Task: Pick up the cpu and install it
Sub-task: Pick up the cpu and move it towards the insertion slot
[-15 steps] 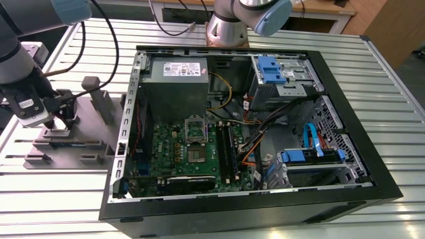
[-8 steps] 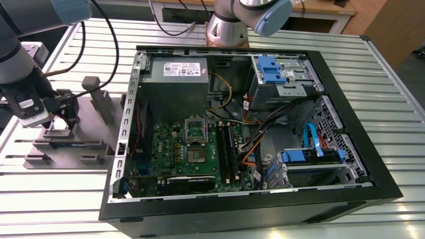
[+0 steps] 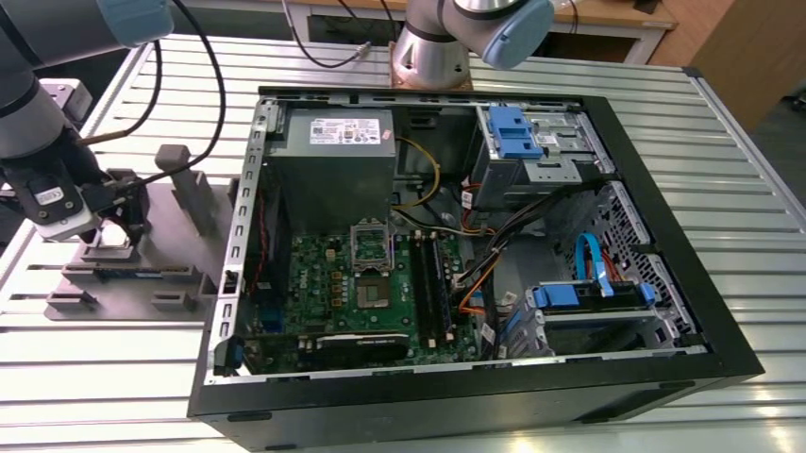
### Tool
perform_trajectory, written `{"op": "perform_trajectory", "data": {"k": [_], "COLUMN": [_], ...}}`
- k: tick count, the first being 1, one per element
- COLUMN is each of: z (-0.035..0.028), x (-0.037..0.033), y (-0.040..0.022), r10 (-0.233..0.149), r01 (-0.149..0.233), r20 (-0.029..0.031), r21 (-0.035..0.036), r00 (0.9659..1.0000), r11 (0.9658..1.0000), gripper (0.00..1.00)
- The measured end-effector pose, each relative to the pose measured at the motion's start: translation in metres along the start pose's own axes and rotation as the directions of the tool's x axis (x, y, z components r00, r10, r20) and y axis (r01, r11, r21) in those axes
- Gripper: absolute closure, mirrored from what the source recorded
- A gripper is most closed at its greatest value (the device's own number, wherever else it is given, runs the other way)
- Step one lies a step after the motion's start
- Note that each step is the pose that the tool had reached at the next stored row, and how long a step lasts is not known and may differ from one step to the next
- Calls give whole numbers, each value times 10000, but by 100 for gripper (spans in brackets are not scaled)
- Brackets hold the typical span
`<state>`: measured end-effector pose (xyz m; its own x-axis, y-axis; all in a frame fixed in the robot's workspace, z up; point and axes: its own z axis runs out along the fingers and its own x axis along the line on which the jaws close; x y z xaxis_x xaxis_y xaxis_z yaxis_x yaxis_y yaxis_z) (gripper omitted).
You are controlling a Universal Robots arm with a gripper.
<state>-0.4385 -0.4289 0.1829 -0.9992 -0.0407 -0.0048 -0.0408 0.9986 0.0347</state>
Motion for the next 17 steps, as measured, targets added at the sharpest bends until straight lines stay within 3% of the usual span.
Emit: {"op": "perform_trajectory", "data": {"k": [11,14,17], "z": [-6,-7,-7], "x": [0,0,0], "y": [0,0,0], "r10": [0,0,0], "r01": [0,0,0], "r20": [0,-1,0], "r21": [0,1,0], "r00": [10000,10000,10000], "r11": [10000,10000,10000], "gripper": [41,53,53]}}
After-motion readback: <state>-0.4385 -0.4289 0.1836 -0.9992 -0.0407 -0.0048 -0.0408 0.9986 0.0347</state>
